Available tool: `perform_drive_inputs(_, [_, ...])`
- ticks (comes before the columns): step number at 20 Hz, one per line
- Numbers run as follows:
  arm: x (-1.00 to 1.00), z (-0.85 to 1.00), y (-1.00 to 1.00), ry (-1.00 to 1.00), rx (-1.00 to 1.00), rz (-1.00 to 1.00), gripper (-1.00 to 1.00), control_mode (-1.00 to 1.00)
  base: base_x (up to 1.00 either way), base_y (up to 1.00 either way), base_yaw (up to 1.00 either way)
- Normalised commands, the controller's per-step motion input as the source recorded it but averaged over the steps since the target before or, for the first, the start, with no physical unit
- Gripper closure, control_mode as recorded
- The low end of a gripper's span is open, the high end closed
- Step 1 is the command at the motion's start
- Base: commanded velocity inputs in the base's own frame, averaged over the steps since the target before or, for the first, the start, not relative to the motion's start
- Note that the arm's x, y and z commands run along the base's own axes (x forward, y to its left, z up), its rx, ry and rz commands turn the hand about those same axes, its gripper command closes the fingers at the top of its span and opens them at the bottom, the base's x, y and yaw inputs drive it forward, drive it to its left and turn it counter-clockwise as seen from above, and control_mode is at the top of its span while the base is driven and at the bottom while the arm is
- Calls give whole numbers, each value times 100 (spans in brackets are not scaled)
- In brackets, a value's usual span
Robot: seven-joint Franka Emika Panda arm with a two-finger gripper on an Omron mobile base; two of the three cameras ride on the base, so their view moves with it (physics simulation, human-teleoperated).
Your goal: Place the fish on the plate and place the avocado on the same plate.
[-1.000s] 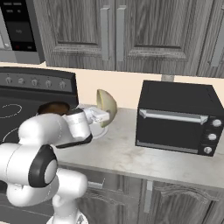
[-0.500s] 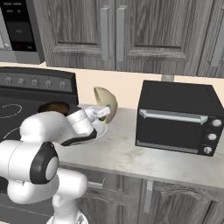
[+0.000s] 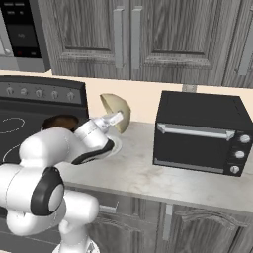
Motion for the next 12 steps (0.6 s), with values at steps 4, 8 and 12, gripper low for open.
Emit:
perform_drive_inputs(4, [-3, 12, 2, 0, -8, 5, 100, -100, 0, 0, 0])
perform_drive_inputs(8, [-53, 0, -6, -3, 0, 2, 100, -100, 0, 0, 0])
perform_drive_inputs(12, [-77, 23, 0, 0, 2, 1, 100, -100, 0, 0, 0])
